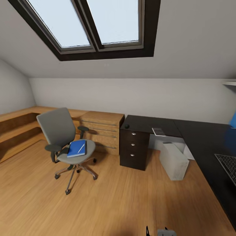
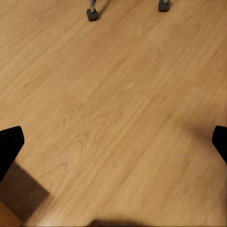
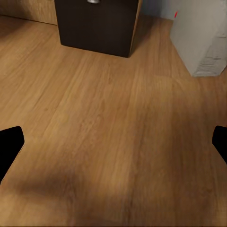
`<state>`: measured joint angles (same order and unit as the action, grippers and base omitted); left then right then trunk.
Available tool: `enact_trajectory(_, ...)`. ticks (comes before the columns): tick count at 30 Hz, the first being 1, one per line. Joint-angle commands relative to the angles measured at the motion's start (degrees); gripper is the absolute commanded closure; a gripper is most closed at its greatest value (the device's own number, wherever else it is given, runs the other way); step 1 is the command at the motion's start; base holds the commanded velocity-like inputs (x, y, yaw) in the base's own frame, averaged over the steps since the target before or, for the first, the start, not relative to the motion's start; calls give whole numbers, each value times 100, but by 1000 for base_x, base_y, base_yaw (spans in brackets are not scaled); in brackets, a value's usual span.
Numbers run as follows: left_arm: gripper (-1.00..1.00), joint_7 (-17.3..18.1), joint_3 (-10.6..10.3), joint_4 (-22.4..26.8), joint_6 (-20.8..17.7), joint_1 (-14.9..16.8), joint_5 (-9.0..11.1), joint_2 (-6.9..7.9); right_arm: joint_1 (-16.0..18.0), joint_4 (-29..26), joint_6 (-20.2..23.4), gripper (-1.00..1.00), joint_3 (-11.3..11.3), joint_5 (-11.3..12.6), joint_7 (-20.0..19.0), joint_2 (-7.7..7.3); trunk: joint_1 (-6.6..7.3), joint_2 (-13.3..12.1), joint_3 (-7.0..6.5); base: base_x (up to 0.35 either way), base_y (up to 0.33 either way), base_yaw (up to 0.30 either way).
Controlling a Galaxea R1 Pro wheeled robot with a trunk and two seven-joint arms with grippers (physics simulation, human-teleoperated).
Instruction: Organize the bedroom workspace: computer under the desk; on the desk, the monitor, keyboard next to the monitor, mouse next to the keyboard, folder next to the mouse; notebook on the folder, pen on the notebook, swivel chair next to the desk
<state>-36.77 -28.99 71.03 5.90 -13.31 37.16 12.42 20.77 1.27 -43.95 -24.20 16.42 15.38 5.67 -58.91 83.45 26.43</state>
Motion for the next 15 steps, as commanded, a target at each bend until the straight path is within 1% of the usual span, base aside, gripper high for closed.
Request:
enact_trajectory(1, -100, -20, -19, 2, 52, 4, 59, 7, 6, 13, -18, -100, -50, 28, 27, 4, -4, 3, 5, 322, 14, 0)
enact_trajectory(10, -100, -23, -19, -12, 59, 4, 47, 6, 7, 13, -17, -100, -50, 28, 27, -4, -4, 3, 5, 325, 3, 0)
enact_trajectory(15, -100, -23, -19, -18, 60, 4, 45, 1, 7, 13, -17, -100, -50, 28, 27, -5, 106, -198, -85, 326, -49, 0)
